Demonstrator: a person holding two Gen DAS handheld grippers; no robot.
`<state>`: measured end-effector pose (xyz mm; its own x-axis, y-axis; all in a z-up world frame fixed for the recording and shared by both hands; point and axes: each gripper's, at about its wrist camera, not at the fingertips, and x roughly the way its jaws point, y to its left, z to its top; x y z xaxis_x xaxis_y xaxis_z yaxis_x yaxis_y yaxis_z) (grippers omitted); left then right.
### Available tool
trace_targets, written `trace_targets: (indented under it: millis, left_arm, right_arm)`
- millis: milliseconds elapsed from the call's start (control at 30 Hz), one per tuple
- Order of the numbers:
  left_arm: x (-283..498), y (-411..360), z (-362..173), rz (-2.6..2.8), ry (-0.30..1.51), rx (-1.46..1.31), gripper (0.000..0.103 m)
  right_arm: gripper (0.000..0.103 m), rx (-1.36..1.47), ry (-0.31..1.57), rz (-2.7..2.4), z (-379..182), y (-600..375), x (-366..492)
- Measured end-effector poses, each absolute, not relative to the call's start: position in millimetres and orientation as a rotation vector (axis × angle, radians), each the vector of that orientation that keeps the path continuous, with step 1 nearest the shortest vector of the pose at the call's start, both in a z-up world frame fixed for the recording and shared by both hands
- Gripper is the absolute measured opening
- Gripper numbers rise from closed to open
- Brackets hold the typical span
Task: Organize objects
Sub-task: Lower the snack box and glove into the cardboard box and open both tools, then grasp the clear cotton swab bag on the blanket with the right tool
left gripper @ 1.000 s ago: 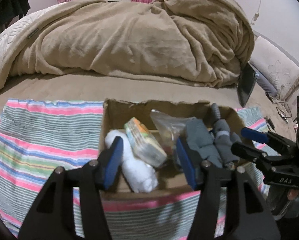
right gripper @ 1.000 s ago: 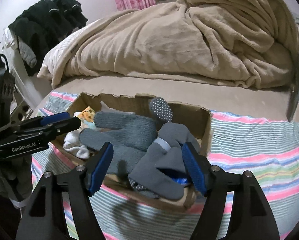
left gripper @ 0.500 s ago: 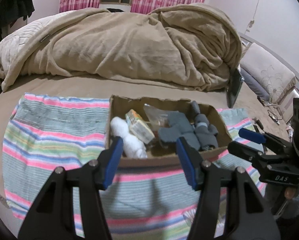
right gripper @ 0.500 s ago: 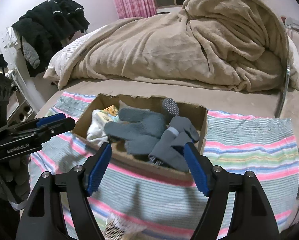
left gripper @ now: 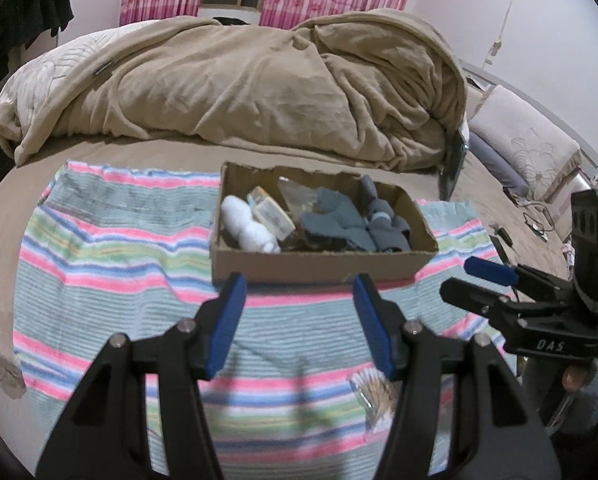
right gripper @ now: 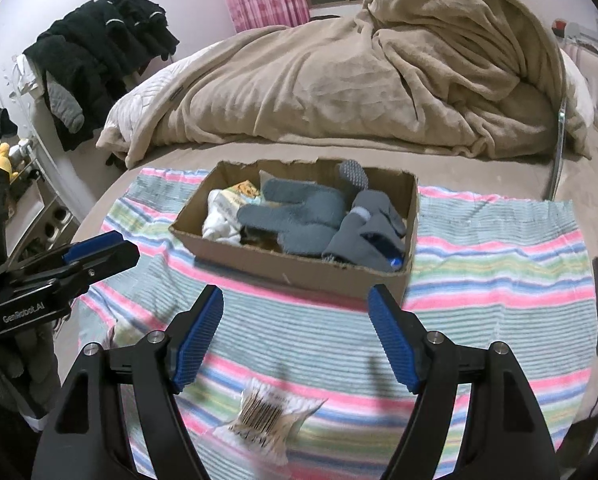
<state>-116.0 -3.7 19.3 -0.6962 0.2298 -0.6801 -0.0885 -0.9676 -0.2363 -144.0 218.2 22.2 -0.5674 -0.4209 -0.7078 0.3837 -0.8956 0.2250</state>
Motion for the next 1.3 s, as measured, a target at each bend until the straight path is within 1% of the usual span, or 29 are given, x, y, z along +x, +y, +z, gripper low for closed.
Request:
trace_targets:
  millis: [467, 833, 1067, 1300]
  left_arm:
    - [-85, -7, -8, 2.704, -0.311, -1.186, 0.058]
    - [-72, -9, -35, 2.672, -0.318, -1.263, 0.058]
    - [-69, -13, -46, 2.667, -0.317, -1.297, 0.058]
    - [-66, -16, -61, 2.646, -0.330, -1.338, 0.058]
  right_arm:
    - [0.078, 1.198, -0.022, -2.399, -4, 205, -115]
    - [0.078, 1.312, 0.005, -2.338, -37, 196, -101]
    - [0.078, 1.396, 0.033, -2.304, -59, 187, -97]
    - [0.078, 1.437, 0.059, -2.284, -70, 178, -101]
